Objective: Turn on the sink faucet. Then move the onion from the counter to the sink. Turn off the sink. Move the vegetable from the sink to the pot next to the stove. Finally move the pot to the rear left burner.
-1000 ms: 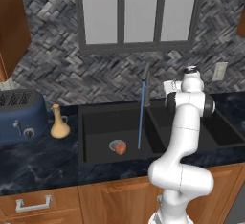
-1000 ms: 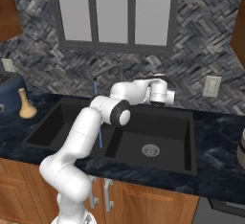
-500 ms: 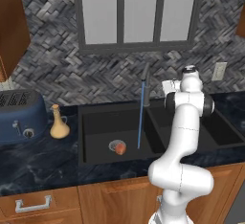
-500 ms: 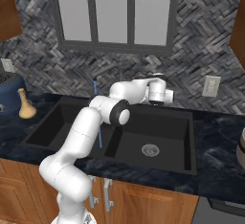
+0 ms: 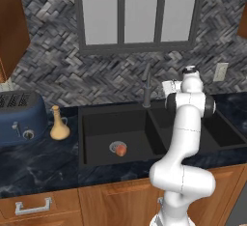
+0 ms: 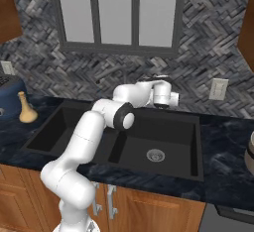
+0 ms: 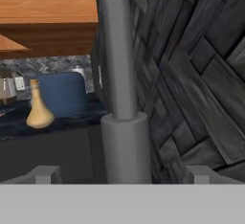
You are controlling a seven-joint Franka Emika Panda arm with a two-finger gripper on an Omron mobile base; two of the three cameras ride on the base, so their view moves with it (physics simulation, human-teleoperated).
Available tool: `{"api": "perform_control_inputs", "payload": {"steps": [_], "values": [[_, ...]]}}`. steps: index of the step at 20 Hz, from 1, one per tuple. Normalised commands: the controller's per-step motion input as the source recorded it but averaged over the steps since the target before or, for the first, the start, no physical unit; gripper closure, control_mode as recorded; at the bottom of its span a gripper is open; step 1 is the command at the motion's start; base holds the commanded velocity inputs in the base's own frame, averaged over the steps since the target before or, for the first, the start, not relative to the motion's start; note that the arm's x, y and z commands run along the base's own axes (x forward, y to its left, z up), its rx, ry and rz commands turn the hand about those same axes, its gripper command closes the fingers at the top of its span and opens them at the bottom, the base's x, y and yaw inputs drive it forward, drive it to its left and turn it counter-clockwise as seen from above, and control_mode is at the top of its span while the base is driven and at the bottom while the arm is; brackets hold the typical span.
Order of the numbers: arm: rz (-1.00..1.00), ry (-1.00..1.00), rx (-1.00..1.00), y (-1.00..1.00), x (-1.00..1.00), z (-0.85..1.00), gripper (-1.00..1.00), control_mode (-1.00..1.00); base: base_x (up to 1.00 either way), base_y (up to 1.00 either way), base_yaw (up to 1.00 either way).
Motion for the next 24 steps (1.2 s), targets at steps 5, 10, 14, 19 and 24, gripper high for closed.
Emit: {"api": "perform_control_inputs", "payload": {"steps": [5, 10, 14, 19, 24], "values": [[0.01, 0.00, 0.00, 0.30, 0.00, 0.00, -1.00, -1.00, 0.00, 0.00, 0.00], [0.01, 0.00, 0.00, 0.20, 0.00, 0.00, -1.00, -1.00, 0.00, 0.00, 0.00], [0.00, -0.03, 0.00, -0.01, 0.00, 0.00, -1.00, -1.00, 0.00, 0.00, 0.00], [0.00, -0.06, 0.01, -0.30, 0.00, -0.02, -1.00, -1.00, 0.00, 0.00, 0.00], [0.00, -0.08, 0.02, -0.45, 0.00, -0.08, -1.00, -1.00, 0.00, 0.00, 0.00]]}}
